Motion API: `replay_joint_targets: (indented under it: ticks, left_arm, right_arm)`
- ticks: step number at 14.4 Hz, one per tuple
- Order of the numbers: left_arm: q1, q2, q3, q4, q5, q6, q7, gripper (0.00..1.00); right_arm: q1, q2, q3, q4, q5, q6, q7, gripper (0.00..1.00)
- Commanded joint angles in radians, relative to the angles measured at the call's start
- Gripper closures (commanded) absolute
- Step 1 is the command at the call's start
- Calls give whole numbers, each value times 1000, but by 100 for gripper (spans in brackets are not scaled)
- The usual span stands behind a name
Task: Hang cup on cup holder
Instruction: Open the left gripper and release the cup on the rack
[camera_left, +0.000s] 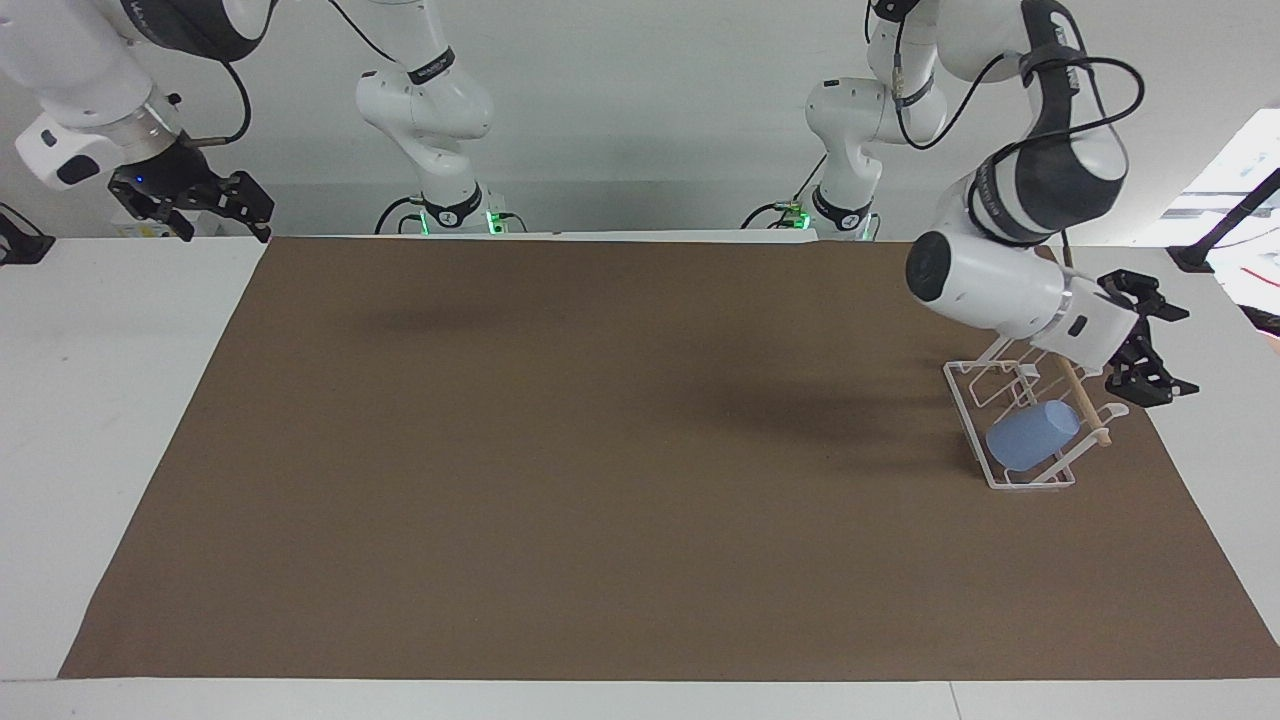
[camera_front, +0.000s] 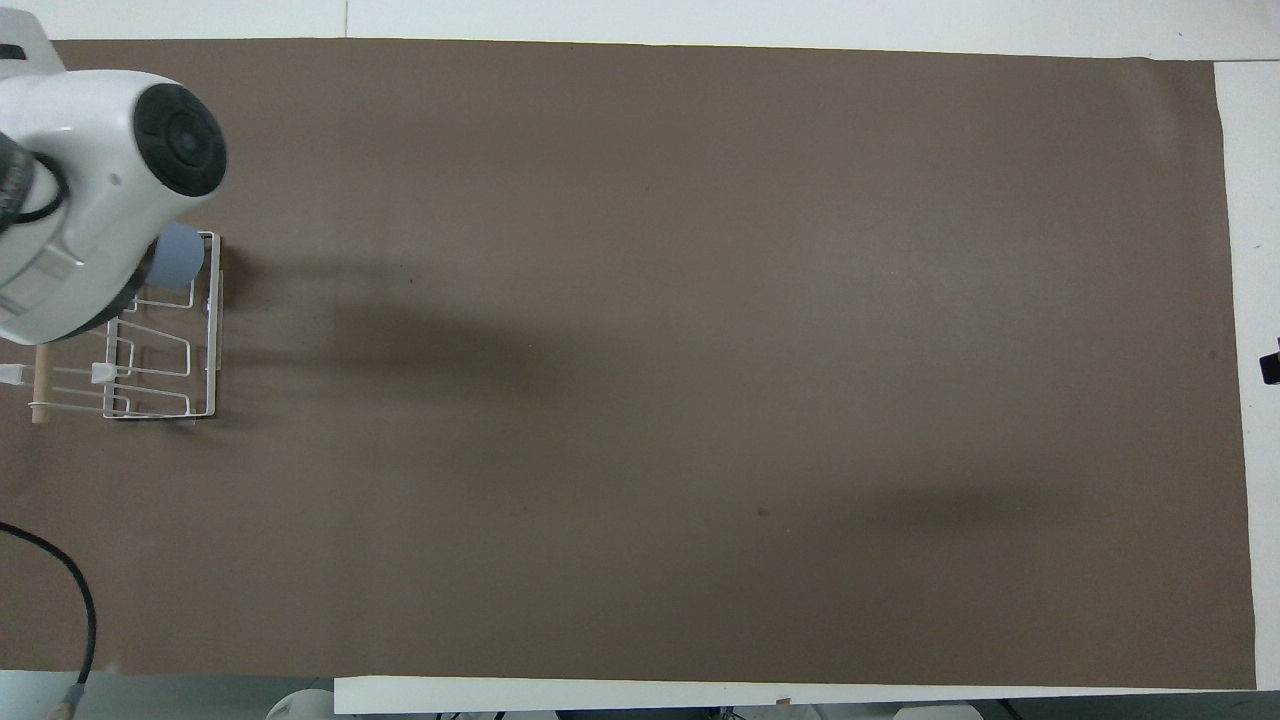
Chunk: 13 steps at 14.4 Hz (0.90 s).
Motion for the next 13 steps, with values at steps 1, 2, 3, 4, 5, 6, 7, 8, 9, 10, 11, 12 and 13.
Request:
replay_joint_targets:
  ticks: [1,2,3,4,5,6,7,8,9,10,11,12,13]
  left_arm:
    - [71,-25,-1,49,-196,60,206,2]
    - [93,-43,-1,51,-265,69,284,2]
    - [111,-57,-1,52,-347,78,379,2]
    - [128,-65,0,54,-438,83,491,2]
    - [142,-71,2,54,-515,86,573,2]
    - [160,-73,0,52,-613,101,659,2]
    - [166,-73,2,52,-701,126,738,2]
    - [175,-73,2,49,-794,136,824,2]
    - [177,-73,2,48,-868,137,901,2]
    - [176,-74,0,42,-937,133,973,2]
    - [171,-79,-1,35,-999,126,1047,2]
    - [163,-88,-4,28,-1024,111,1122,2]
    - [159,-91,-13,22,-1042,66,1197,1]
  right_arm:
    - [-6,-1,5,8,4,-15,-13,0]
    - [-6,-1,5,8,4,-15,-13,0]
    - [-6,-1,5,8,4,-15,-13,0]
    - [-6,-1,5,8,4,-15,-13,0]
    - [-6,-1,5,8,4,-15,-13,0]
    - [-6,-1,5,8,4,-15,-13,0]
    - [-6,-1,5,8,4,-15,-13,0]
    - [-6,-1,5,8,4,-15,-13,0]
    - [-6,-1,5,8,4,-15,-13,0]
    - [-6,-1,5,8,4,-15,-13,0]
    - [-6,-1,5,8,4,-15,-13,0]
    - [-6,-1,5,8,4,-15,-13,0]
    - [-6,-1,5,8,4,-15,-13,0]
